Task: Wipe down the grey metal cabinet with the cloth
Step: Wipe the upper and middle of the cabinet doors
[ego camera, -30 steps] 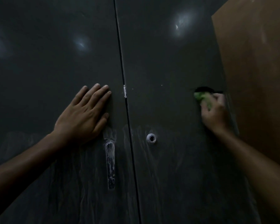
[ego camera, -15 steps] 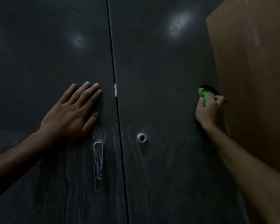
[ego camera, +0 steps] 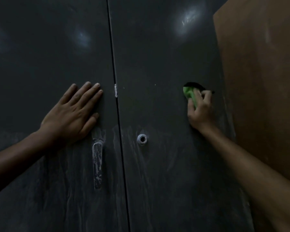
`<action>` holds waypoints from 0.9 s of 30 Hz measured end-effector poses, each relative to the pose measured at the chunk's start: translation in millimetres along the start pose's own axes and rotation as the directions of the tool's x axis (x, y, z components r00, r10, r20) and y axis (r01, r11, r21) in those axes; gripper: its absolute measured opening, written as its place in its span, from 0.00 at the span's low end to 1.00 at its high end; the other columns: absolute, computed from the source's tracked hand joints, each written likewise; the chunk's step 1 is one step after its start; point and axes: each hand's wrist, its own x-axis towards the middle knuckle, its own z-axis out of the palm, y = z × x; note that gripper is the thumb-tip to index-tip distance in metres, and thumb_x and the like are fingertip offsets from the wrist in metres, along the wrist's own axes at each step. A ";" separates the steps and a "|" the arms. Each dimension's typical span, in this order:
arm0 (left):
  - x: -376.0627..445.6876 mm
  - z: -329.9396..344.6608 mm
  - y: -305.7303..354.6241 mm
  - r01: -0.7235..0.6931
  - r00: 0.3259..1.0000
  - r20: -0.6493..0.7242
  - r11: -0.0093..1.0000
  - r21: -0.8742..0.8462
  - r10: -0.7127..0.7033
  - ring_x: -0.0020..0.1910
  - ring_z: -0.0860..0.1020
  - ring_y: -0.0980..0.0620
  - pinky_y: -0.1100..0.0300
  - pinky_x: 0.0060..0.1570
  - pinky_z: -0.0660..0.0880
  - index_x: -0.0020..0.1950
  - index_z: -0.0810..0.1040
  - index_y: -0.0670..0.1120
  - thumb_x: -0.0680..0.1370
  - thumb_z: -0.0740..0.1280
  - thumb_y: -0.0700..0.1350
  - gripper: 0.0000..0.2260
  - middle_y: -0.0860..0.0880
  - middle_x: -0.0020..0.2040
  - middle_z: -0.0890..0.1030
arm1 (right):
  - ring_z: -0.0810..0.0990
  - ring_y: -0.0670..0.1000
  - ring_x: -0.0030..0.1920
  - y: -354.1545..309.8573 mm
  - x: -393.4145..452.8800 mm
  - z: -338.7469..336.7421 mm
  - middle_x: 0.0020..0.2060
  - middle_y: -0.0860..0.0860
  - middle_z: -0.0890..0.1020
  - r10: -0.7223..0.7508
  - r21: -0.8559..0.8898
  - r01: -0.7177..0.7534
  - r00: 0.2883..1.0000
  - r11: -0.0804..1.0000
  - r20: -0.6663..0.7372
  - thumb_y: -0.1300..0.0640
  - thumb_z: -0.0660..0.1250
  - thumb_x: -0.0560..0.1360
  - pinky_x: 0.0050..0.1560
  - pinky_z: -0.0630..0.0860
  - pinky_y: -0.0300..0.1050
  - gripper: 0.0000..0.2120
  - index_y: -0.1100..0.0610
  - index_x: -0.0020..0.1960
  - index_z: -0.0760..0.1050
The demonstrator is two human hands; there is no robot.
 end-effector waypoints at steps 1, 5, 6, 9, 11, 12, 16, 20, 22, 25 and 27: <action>-0.1 0.9 0.4 0.000 1.000 -0.002 1.000 0.007 0.000 0.85 0.52 0.42 0.38 0.83 0.52 0.85 0.55 0.40 0.85 0.49 0.57 0.33 0.42 0.86 0.54 | 0.76 0.64 0.52 19.8 1.8 -3.5 0.60 0.63 0.71 0.014 -0.039 -0.013 1.000 0.999 0.019 0.48 0.59 0.80 0.51 0.76 0.55 0.21 0.56 0.69 0.72; 1.1 2.7 2.7 0.010 1.000 -0.013 1.000 0.012 -0.009 0.85 0.52 0.42 0.38 0.83 0.53 0.85 0.55 0.40 0.84 0.49 0.57 0.33 0.42 0.86 0.54 | 0.71 0.72 0.66 70.5 9.3 -18.1 0.73 0.69 0.64 0.785 0.013 -0.785 0.618 0.619 -0.034 0.46 0.52 0.78 0.68 0.67 0.65 0.25 0.59 0.69 0.70; 1.7 3.7 2.1 0.000 1.000 -0.009 1.000 0.013 0.000 0.86 0.52 0.42 0.38 0.83 0.52 0.85 0.55 0.41 0.84 0.49 0.57 0.33 0.43 0.86 0.54 | 0.73 0.71 0.64 61.9 4.3 -15.5 0.71 0.69 0.65 0.743 -0.041 -0.745 0.667 0.666 -0.046 0.46 0.53 0.79 0.65 0.70 0.63 0.24 0.60 0.68 0.69; 0.5 6.4 -2.0 -0.008 1.000 -0.019 1.000 0.008 0.008 0.86 0.52 0.43 0.37 0.83 0.52 0.86 0.54 0.41 0.84 0.49 0.58 0.33 0.43 0.86 0.53 | 0.76 0.64 0.49 39.6 -30.9 -6.7 0.58 0.63 0.71 0.239 -0.038 -0.241 0.970 0.970 -0.052 0.46 0.56 0.81 0.47 0.75 0.53 0.20 0.58 0.65 0.72; 0.7 7.9 -1.2 -0.009 1.000 -0.026 1.000 0.014 0.009 0.86 0.52 0.43 0.37 0.82 0.52 0.86 0.55 0.41 0.84 0.49 0.58 0.33 0.43 0.86 0.54 | 0.75 0.63 0.49 54.8 -45.1 -7.6 0.57 0.62 0.71 0.134 -0.073 -0.136 0.991 0.988 -0.029 0.47 0.57 0.81 0.47 0.75 0.54 0.20 0.57 0.67 0.72; 0.5 8.6 -0.5 -0.009 0.999 -0.031 1.000 0.015 0.009 0.86 0.52 0.43 0.37 0.82 0.53 0.85 0.55 0.41 0.84 0.49 0.58 0.33 0.43 0.86 0.54 | 0.76 0.65 0.51 67.5 -44.3 -8.7 0.59 0.64 0.71 0.284 -0.056 -0.287 0.957 0.956 -0.056 0.47 0.56 0.80 0.52 0.75 0.56 0.22 0.58 0.67 0.72; 1.7 10.6 -0.6 -0.013 0.999 -0.045 1.000 0.015 0.014 0.85 0.53 0.42 0.38 0.82 0.52 0.86 0.54 0.42 0.84 0.49 0.58 0.33 0.43 0.86 0.54 | 0.75 0.69 0.58 66.7 -26.4 -13.2 0.67 0.68 0.67 0.695 0.020 -0.695 0.717 0.718 -0.049 0.50 0.56 0.81 0.64 0.70 0.58 0.19 0.59 0.67 0.71; 0.9 14.5 -4.0 -0.021 0.997 -0.073 1.000 0.003 0.021 0.86 0.52 0.43 0.38 0.83 0.51 0.86 0.55 0.42 0.85 0.48 0.58 0.33 0.43 0.86 0.54 | 0.73 0.60 0.52 49.4 -56.4 -10.3 0.58 0.60 0.70 0.033 -0.003 -0.033 0.999 0.999 0.006 0.51 0.58 0.80 0.49 0.73 0.49 0.21 0.57 0.70 0.72; 0.2 15.7 -3.3 -0.022 0.997 -0.070 1.000 0.006 0.022 0.86 0.52 0.43 0.38 0.83 0.51 0.86 0.54 0.42 0.85 0.48 0.58 0.33 0.43 0.86 0.54 | 0.74 0.64 0.55 74.3 -52.6 -14.9 0.58 0.62 0.71 0.099 -0.065 -0.099 0.995 0.993 -0.002 0.52 0.57 0.78 0.57 0.74 0.55 0.22 0.59 0.69 0.74; 1.1 13.5 -2.3 -0.016 0.997 -0.075 1.000 0.009 0.017 0.86 0.52 0.43 0.38 0.83 0.51 0.86 0.55 0.41 0.85 0.48 0.58 0.33 0.42 0.86 0.54 | 0.72 0.67 0.60 81.9 -27.0 -14.6 0.62 0.63 0.69 0.589 0.015 -0.589 0.806 0.808 -0.065 0.51 0.53 0.76 0.68 0.68 0.62 0.23 0.57 0.67 0.73; 0.1 12.2 -2.1 -0.014 0.998 -0.058 1.000 0.011 0.015 0.86 0.52 0.42 0.38 0.83 0.50 0.86 0.55 0.41 0.85 0.48 0.58 0.33 0.42 0.86 0.54 | 0.72 0.66 0.58 65.0 -26.4 -5.2 0.61 0.63 0.69 0.495 -0.009 -0.497 0.866 0.868 -0.072 0.52 0.56 0.77 0.65 0.69 0.61 0.22 0.57 0.68 0.73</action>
